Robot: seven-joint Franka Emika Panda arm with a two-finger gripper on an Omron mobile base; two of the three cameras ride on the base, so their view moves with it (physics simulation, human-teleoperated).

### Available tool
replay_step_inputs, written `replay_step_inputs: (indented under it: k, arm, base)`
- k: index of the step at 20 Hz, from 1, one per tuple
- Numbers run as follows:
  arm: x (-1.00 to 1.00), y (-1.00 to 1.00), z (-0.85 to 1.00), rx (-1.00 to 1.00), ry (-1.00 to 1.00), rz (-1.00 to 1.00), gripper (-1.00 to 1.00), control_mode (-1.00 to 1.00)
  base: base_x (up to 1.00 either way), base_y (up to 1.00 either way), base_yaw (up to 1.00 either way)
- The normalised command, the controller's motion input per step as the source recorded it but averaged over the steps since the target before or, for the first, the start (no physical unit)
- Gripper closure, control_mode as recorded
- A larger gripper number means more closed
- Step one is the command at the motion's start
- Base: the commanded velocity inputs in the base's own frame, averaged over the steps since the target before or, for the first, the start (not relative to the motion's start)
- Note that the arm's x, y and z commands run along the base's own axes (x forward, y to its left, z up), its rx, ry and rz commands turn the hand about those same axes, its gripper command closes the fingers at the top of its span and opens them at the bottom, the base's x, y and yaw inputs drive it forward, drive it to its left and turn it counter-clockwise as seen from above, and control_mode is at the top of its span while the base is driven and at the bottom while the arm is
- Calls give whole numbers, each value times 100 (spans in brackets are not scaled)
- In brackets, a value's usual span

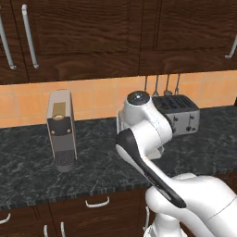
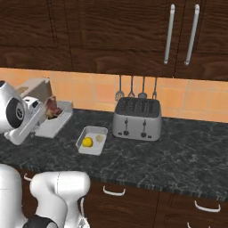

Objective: Take the meat container that has the steak and place it on the second highest rack of the freezer. Then take the vegetable container that has the lemon and garlic and place it on the highest rack of the freezer.

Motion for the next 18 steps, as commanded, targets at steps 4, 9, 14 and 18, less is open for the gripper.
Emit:
replay_step_inputs:
  k: [4, 9, 14, 18]
  arm:
    - [-68, -44, 100, 0, -26, 5, 100, -100]
    - [-54, -35, 100, 4, -4, 0, 100, -100]
    - [-47, -6, 80, 1, 0, 0, 100, 100]
    - [0, 0, 0, 0, 0, 0, 100, 100]
  base:
    - [0, 0, 0]
    - [0, 0, 0]
    - [-12, -1, 0]
    - [-48, 11, 2]
